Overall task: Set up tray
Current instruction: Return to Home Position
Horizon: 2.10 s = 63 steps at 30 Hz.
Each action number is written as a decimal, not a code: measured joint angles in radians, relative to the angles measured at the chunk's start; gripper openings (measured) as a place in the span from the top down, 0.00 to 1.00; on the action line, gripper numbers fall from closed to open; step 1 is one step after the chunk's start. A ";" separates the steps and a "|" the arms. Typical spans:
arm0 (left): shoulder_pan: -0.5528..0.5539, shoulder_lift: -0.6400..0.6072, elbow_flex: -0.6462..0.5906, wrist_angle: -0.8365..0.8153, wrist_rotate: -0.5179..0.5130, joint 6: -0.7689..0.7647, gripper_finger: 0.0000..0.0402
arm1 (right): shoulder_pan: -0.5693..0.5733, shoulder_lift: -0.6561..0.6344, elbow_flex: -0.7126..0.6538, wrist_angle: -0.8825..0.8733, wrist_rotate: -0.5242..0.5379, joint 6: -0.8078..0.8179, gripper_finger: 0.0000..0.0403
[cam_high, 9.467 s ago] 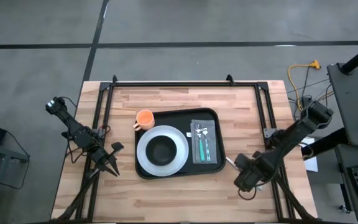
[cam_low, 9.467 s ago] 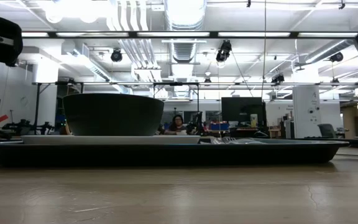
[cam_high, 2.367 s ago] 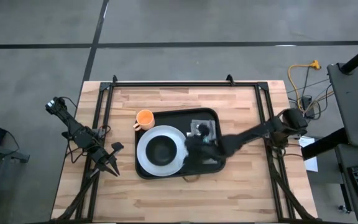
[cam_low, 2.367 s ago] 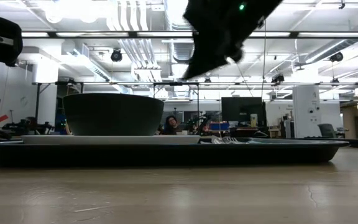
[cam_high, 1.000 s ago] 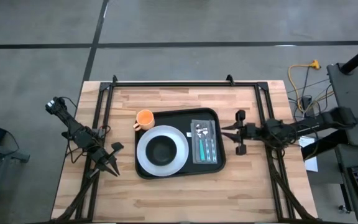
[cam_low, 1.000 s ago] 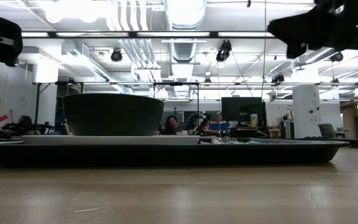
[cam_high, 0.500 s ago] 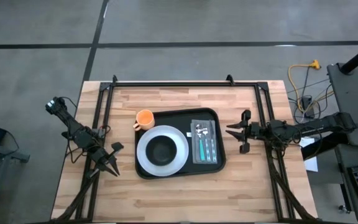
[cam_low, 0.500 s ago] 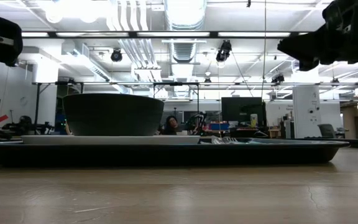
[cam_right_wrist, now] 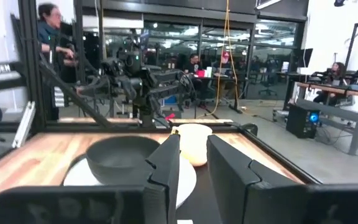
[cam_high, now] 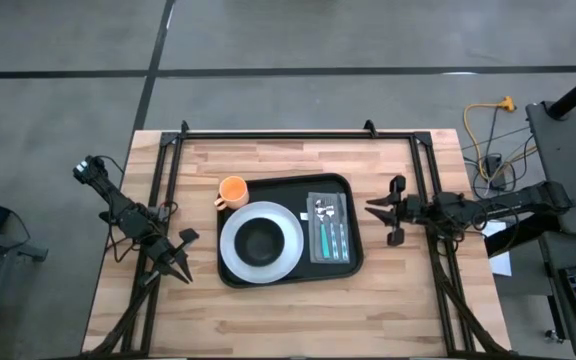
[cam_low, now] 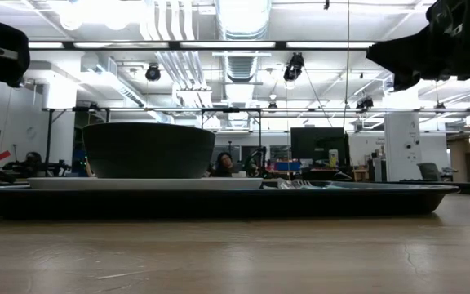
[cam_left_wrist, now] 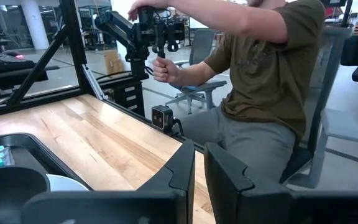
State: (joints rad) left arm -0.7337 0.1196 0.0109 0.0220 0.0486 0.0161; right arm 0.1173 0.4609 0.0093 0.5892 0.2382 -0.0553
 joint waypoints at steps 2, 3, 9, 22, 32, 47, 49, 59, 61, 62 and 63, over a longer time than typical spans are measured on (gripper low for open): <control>0.000 0.000 0.000 0.000 0.000 0.000 0.95 | 0.000 -0.003 0.000 0.002 0.000 0.009 0.82; 0.000 0.000 0.000 0.000 0.000 0.000 0.95 | 0.000 -0.003 0.000 0.002 0.000 0.007 0.81; 0.000 0.000 0.000 0.000 0.000 0.000 0.95 | 0.000 0.005 0.000 0.001 -0.002 0.060 0.79; 0.000 0.000 0.000 0.000 0.000 0.000 0.95 | 0.000 0.008 0.001 0.045 0.000 0.128 0.83; 0.000 0.000 0.000 0.000 0.000 0.000 0.95 | 0.000 0.007 0.001 -0.017 0.000 0.101 0.81; 0.000 0.000 0.000 0.000 0.000 0.000 0.95 | 0.000 0.007 0.001 -0.017 -0.002 0.101 0.82; 0.000 0.000 0.000 0.000 0.000 0.000 0.95 | 0.000 0.007 0.001 -0.017 -0.002 0.101 0.83; 0.000 0.000 0.000 0.000 0.000 0.000 0.95 | 0.000 0.007 0.001 -0.017 -0.002 0.101 0.80; 0.000 0.000 0.000 0.000 0.000 0.000 0.95 | 0.000 0.007 0.001 -0.017 -0.002 0.101 0.79; 0.000 0.000 0.000 0.000 0.000 0.000 0.95 | 0.000 0.007 0.001 -0.017 -0.002 0.101 0.79; 0.000 0.000 0.000 0.000 0.000 0.000 0.95 | 0.000 0.007 0.001 -0.017 -0.002 0.101 0.79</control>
State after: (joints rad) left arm -0.7337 0.1195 0.0109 0.0220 0.0489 0.0159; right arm 0.1169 0.4683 0.0101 0.5724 0.2363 0.0452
